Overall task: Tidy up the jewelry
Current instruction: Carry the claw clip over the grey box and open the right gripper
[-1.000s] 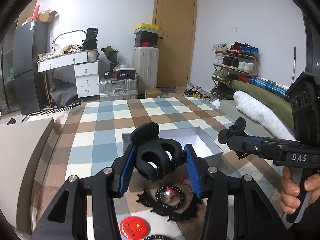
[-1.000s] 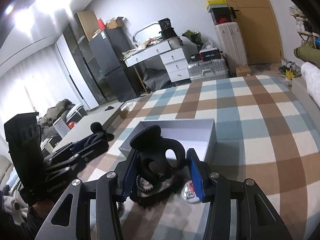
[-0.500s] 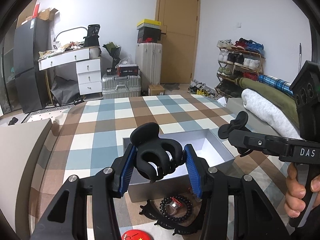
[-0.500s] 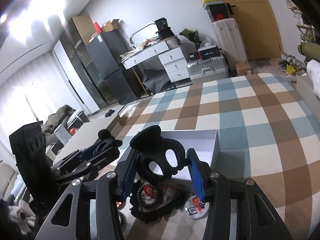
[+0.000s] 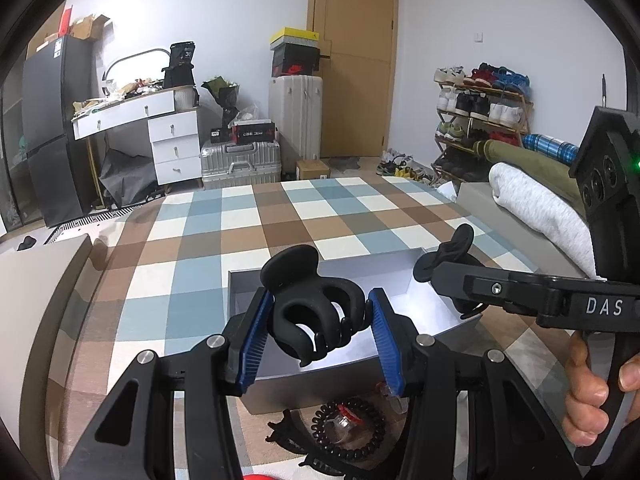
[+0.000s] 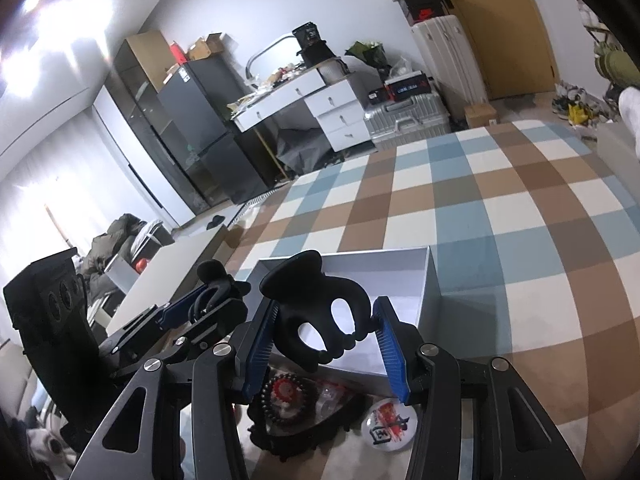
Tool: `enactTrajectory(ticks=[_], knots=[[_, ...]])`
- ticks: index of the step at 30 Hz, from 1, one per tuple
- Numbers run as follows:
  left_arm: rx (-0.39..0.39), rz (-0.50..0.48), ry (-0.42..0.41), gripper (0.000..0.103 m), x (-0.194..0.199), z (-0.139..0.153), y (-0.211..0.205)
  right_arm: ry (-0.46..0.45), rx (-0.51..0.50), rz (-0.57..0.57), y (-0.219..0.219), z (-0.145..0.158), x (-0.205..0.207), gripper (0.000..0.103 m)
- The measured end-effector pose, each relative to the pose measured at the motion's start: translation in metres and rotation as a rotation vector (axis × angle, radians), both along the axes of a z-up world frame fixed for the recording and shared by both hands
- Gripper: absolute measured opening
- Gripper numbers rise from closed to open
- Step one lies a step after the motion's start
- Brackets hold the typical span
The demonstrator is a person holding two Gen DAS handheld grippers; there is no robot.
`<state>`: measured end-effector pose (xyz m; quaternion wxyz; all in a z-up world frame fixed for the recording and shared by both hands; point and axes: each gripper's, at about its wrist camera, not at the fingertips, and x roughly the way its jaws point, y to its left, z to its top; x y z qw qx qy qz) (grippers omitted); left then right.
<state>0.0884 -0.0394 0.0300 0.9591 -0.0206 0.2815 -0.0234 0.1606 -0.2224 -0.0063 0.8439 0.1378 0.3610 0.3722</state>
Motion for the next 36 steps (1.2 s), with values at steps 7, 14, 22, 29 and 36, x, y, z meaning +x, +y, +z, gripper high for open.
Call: enactTrajectory(ticks=[7, 14, 22, 29, 36], knots=[[-0.007, 0.006, 0.027, 0.043, 0.004, -0.009, -0.001, 0.021, -0.003, -0.002, 0.004, -0.007, 0.005, 0.048], [0.0, 0.007, 0.041, 0.043, 0.006, -0.012, -0.002, 0.039, -0.006, 0.0, 0.007, -0.013, 0.008, 0.048], [0.024, 0.002, 0.056, 0.043, 0.008, -0.02, -0.007, 0.045, -0.018, 0.006, 0.009, -0.017, 0.01, 0.048], [0.022, -0.003, 0.064, 0.043, 0.007, -0.022, -0.008, 0.048, -0.023, 0.018, 0.013, -0.018, 0.009, 0.048], [-0.008, -0.023, 0.083, 0.043, 0.005, -0.021, -0.009, 0.048, -0.019, 0.03, 0.011, -0.018, 0.012, 0.048]])
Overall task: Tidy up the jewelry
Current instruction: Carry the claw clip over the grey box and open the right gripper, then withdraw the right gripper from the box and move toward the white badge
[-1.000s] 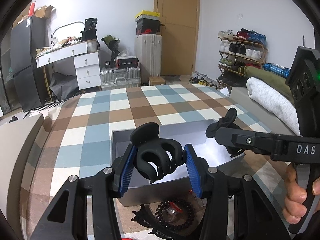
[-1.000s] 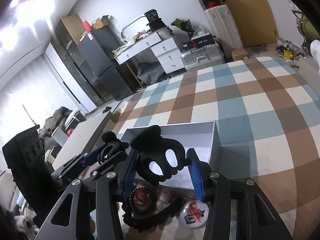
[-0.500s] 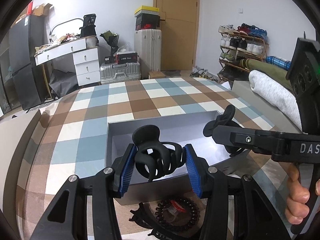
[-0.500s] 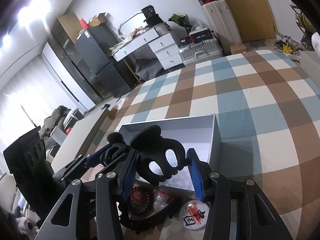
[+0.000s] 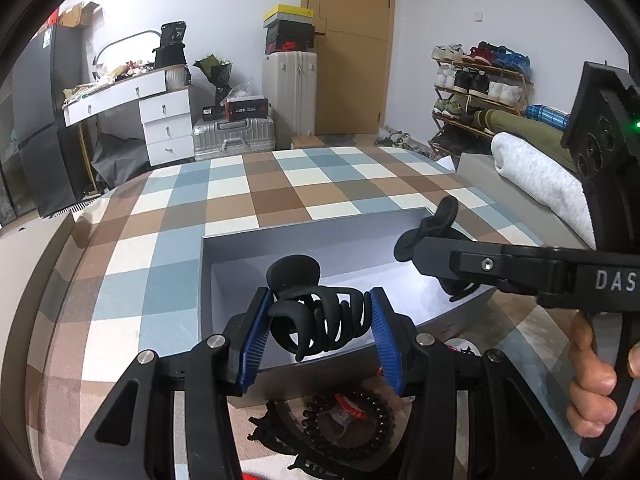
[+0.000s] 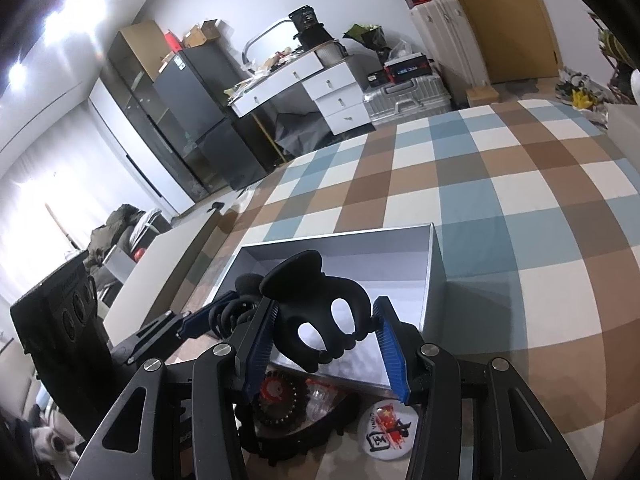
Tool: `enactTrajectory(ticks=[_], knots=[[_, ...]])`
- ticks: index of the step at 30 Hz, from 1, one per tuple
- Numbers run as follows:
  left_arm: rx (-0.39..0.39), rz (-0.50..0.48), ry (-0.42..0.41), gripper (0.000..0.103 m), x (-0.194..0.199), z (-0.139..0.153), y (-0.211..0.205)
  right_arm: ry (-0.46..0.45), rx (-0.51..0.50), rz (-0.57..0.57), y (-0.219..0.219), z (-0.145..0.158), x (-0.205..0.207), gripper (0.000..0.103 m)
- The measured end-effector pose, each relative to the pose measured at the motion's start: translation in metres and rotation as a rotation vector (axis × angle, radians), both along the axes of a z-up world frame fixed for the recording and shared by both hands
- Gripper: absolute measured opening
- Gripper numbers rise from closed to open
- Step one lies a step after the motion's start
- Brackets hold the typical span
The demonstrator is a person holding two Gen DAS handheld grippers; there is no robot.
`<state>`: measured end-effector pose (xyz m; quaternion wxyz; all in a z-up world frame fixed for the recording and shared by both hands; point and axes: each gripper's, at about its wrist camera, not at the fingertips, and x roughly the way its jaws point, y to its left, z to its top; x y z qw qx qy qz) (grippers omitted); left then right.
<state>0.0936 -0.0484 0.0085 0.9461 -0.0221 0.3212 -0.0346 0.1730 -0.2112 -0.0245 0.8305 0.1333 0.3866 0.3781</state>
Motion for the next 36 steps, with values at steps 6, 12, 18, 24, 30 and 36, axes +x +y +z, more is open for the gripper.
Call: enactTrajectory(ticks=[6, 12, 18, 24, 30, 36], knots=[[-0.004, -0.018, 0.011, 0.043, -0.003, 0.001, -0.003, 0.0, -0.016, 0.011, 0.002, -0.002, 0.003, 0.048], [-0.025, -0.014, 0.021, 0.043, -0.006, 0.003, 0.0, 0.008, -0.027, 0.014, 0.002, -0.001, 0.0, 0.048], [-0.054, -0.004, 0.016, 0.065, -0.015, 0.008, 0.004, -0.048, -0.023, 0.018, -0.007, 0.01, -0.014, 0.067], [-0.033, 0.019, -0.028, 0.083, -0.034, 0.02, 0.007, -0.096, -0.046, -0.013, -0.018, 0.022, -0.028, 0.087], [0.013, 0.057, -0.03, 0.102, -0.057, 0.019, 0.014, -0.073, -0.008, 0.047, -0.023, 0.018, -0.041, 0.103], [0.015, 0.084, -0.007, 0.102, -0.066, 0.012, 0.028, -0.155, -0.112, 0.038, -0.02, 0.014, -0.055, 0.103]])
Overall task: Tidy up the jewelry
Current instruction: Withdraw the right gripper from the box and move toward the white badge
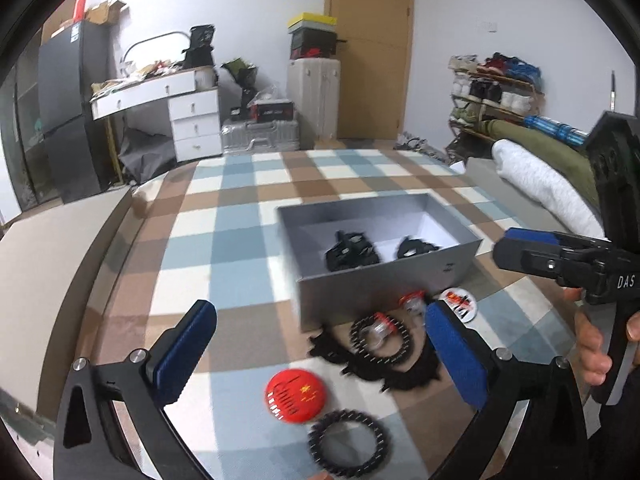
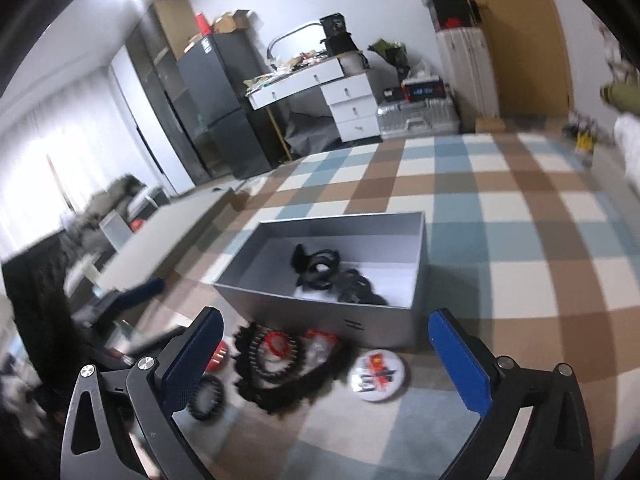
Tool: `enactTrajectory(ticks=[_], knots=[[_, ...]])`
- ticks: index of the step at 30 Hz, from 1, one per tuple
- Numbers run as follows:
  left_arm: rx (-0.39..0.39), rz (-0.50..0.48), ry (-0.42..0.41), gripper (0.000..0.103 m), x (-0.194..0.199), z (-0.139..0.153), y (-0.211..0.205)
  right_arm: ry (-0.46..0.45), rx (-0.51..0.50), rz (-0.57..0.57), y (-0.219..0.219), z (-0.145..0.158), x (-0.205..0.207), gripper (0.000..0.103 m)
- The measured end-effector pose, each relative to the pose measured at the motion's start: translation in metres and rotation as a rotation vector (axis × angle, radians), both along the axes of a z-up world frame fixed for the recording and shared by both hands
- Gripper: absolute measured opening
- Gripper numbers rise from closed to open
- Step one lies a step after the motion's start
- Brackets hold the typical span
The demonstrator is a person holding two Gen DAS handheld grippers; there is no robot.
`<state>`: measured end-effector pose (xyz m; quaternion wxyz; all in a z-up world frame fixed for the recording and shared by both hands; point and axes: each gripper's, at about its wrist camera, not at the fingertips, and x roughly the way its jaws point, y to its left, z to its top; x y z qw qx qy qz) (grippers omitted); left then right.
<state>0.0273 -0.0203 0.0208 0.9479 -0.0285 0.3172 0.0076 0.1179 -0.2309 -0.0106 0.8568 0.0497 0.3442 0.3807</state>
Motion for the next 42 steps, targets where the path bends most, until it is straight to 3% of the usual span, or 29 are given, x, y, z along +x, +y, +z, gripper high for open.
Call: enactTrajectory(ticks=[5, 11, 16, 26, 42], knots=[[-0.019, 0.013, 0.026, 0.102, 0.004, -0.005, 0.011, 0.019, -0.059, -0.002, 0.0, -0.005, 0.005, 0.103], [0.036, 0.021, 0.055, 0.102, 0.005, -0.012, 0.013, 0.016, -0.19, -0.013, -0.002, -0.017, 0.01, 0.103], [0.007, 0.029, 0.067, 0.102, 0.003, -0.013, 0.022, 0.031, -0.23, -0.022, -0.008, -0.025, 0.014, 0.103], [0.02, 0.033, 0.159, 0.102, 0.006, -0.027, 0.024, 0.028, -0.376, -0.016, 0.011, -0.041, 0.011, 0.103], [0.02, 0.034, 0.262, 0.102, -0.002, -0.044, 0.027, 0.051, -0.415, -0.002, 0.019, -0.051, 0.01, 0.103]])
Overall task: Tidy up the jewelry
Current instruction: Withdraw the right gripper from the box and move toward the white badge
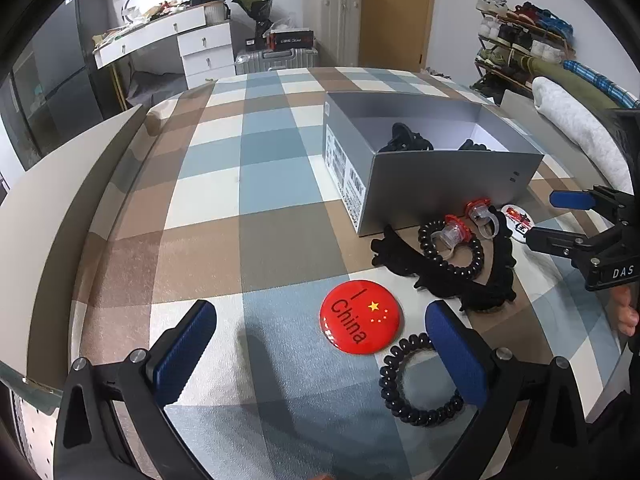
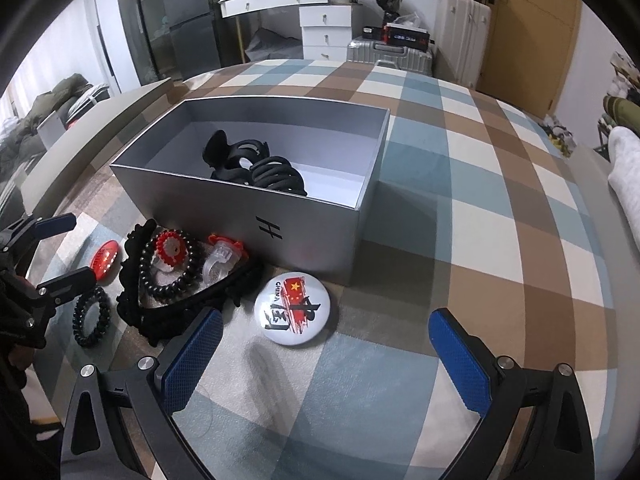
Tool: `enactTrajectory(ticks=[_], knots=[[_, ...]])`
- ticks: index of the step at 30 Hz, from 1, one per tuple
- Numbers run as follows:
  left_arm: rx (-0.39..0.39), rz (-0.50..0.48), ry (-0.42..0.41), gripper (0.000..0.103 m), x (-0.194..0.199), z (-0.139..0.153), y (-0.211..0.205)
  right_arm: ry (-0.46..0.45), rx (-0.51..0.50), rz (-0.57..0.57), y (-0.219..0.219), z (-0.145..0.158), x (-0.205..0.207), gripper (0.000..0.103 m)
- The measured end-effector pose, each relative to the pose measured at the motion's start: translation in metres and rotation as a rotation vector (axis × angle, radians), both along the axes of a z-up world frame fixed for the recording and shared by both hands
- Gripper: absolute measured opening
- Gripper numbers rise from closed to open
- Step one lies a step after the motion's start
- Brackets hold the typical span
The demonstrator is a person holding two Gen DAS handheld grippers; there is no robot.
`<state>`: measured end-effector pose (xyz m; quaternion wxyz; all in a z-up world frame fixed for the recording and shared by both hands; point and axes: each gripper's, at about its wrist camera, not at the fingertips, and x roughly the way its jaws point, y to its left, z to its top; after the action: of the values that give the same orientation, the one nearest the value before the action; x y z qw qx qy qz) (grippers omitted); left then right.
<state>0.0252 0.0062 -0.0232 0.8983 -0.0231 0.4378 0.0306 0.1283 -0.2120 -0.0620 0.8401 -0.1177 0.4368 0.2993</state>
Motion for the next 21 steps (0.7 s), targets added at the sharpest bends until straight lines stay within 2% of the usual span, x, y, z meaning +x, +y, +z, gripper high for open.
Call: enactTrajectory(ticks=[7, 15, 21], knots=[[-0.018, 0.012, 0.027, 0.102, 0.003, -0.006, 0.003, -0.001, -0.021, -0.006, 0.003, -0.002, 0.0, 0.103], [-0.014, -0.027, 0.019, 0.102, 0.002, -0.007, -0.002, 0.009, -0.072, -0.012, 0.013, -0.012, -0.002, 0.103], [-0.031, -0.022, 0.023, 0.102, 0.003, -0.008, 0.0, 0.025, -0.054, -0.045, 0.012, -0.013, 0.003, 0.103]])
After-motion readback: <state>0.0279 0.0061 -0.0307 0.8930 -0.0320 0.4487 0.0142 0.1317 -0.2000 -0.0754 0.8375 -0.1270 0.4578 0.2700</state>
